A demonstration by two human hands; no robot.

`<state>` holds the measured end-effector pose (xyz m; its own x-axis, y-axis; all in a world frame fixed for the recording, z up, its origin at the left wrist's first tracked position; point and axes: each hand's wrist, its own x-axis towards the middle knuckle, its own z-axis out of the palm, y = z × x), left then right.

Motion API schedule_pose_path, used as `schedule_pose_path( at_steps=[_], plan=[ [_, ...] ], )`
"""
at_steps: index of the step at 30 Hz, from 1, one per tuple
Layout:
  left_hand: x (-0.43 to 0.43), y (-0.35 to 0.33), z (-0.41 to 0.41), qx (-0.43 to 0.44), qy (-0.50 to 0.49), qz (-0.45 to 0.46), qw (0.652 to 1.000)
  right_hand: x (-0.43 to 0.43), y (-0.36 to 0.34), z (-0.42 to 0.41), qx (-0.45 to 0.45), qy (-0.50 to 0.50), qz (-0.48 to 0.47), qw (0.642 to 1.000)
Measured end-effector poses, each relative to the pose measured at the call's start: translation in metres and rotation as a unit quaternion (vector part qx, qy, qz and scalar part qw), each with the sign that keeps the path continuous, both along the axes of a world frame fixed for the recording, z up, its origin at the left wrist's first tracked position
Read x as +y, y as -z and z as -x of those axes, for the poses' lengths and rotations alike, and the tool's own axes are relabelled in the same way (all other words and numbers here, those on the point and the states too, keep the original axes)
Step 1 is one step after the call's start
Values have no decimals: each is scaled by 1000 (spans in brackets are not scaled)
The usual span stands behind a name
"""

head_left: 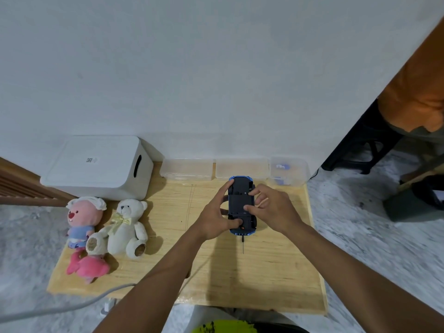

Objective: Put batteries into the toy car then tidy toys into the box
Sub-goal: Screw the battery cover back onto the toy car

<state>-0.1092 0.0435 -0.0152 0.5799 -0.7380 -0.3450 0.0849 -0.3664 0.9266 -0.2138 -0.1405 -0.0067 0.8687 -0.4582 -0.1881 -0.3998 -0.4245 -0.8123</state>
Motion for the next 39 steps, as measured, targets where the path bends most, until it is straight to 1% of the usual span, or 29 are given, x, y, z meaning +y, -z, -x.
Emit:
schedule_pose_path(
  at_steps=[5, 10, 15, 23, 27, 31, 39],
  plan=[
    [0, 0, 0, -3, 2, 1, 1000, 9, -7, -3, -2, 13, 17, 1000],
    [1, 0, -1, -12, -3, 1, 1000, 12, -12, -9, 11, 40, -2, 999],
    [4, -1, -1, -17, -4, -4, 1000, 13, -14, -12, 25, 30, -8, 999],
    [4, -6, -3, -31, 12, -14, 999, 18, -8, -14, 18, 95, -43, 994],
    [4, -4, -3, -30, 10, -13, 999, 18, -10, -13, 15, 77, -32, 996],
    [7, -3, -5, -23, 1, -2, 1000, 16, -12, -11, 6, 57, -51, 997],
    [5, -5, -6, -25, -9, 17, 1000, 20, -12, -10, -19, 65, -67, 995]
  ],
)
